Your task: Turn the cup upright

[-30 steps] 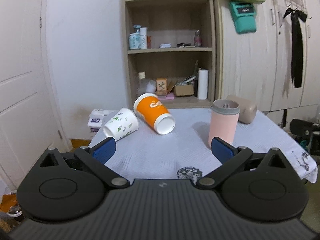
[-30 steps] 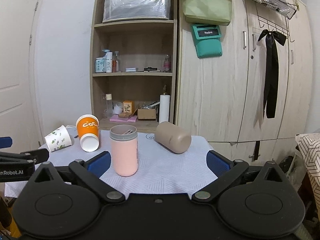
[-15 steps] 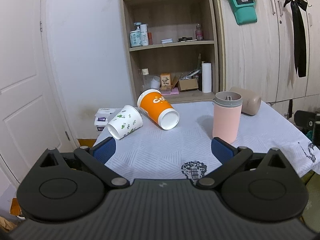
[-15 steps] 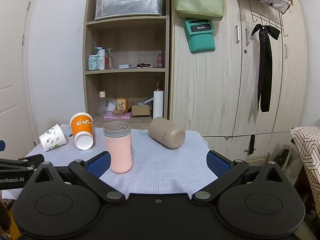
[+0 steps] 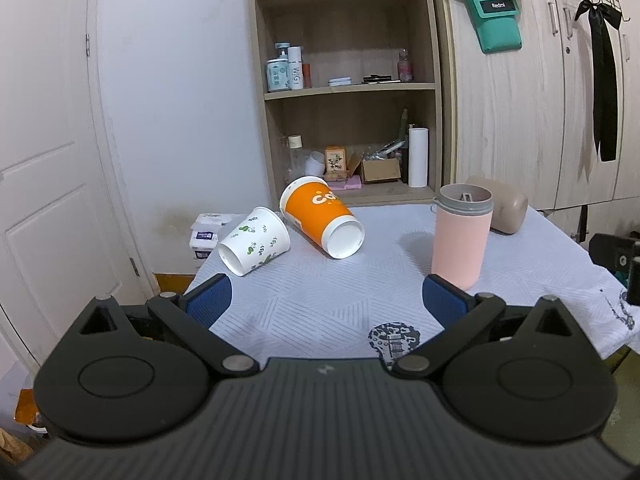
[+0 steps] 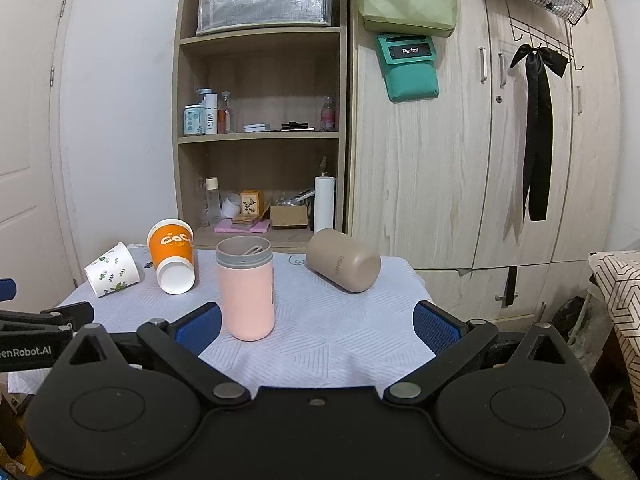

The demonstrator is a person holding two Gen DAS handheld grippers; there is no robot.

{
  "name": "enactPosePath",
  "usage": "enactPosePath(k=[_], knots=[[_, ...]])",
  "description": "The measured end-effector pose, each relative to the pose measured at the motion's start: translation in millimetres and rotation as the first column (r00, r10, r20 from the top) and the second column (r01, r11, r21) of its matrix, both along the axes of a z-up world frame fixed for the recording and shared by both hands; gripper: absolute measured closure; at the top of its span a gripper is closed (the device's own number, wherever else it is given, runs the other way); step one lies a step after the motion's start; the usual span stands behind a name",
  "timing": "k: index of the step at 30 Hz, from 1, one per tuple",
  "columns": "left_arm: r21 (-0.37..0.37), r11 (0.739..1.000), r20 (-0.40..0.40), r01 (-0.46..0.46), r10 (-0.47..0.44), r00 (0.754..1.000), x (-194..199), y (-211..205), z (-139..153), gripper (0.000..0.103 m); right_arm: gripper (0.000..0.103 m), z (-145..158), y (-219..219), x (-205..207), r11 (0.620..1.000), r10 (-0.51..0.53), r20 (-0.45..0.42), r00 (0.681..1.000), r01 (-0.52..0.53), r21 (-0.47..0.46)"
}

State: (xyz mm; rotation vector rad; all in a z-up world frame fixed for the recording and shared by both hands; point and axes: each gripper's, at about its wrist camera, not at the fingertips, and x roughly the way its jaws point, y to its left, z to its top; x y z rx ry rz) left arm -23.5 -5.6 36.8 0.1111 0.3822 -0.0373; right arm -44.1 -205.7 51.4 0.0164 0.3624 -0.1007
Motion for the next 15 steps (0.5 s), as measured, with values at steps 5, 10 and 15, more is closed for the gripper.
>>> enactPosePath(k=[5, 10, 15], knots=[[0.001, 1.0, 0.003, -0.001, 0.001, 1.0, -0.1, 0.2, -1.2, 0.0, 0.0, -1.1, 1.3, -0.7, 1.0, 0.004, 0.002, 1.0, -0.004, -0.001], [0.01, 1.0, 0.008, -0.01, 0.01, 1.0, -0.6, -0.6, -1.8, 0.0, 0.0, -1.2, 1.2, -1.7, 1.0, 0.007, 0.013, 1.0, -0.007, -0.005], [0.018, 1.0, 0.017, -0.014, 0.014, 1.0, -1.2, -0.5, -1.9, 0.0, 0.0, -0.9, 2.1, -1.8, 1.0, 0.012, 0.018, 1.0, -0.012, -0.009]])
